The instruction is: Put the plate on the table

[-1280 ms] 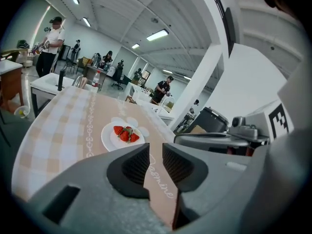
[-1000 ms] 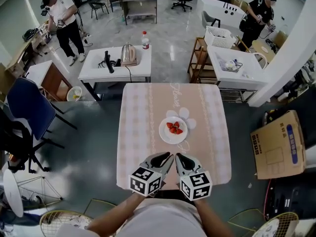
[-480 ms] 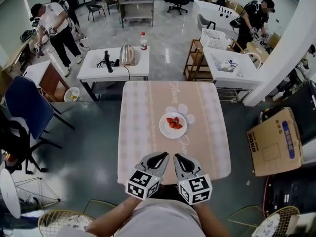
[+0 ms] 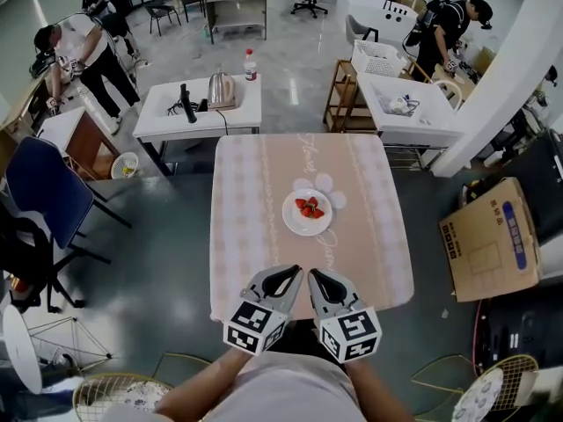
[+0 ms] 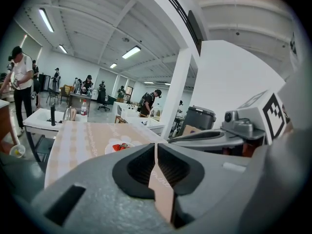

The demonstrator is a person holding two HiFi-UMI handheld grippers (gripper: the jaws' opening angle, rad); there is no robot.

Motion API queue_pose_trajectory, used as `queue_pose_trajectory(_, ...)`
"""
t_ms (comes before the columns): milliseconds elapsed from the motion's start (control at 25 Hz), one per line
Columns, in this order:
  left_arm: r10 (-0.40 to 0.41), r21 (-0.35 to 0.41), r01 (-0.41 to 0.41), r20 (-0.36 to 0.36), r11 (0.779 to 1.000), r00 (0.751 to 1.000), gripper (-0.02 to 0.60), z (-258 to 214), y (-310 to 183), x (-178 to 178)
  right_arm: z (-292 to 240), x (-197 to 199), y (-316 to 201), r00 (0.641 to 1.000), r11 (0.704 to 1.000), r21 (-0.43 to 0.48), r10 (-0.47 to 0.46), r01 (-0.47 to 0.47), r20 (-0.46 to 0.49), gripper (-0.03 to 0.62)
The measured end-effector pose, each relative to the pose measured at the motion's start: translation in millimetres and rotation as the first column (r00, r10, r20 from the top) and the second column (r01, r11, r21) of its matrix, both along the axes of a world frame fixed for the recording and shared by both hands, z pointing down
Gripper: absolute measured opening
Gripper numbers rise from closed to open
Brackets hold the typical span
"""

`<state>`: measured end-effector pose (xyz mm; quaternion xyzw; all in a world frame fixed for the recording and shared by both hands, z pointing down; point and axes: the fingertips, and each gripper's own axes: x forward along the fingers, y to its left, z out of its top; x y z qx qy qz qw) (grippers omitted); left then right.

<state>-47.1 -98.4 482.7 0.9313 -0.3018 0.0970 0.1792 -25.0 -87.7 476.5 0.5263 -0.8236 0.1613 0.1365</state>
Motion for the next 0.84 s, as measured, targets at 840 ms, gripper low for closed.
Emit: queue_pose_trajectory(840, 0.004, -0.027, -0.004, -0.009, 1.000, 1.000, 0.014, 6.1, -2.7, -3.7, 5.0, -2.7, -0.6, 1.000, 1.000, -0.020, 0.013, -0.013, -0.007, 0.003)
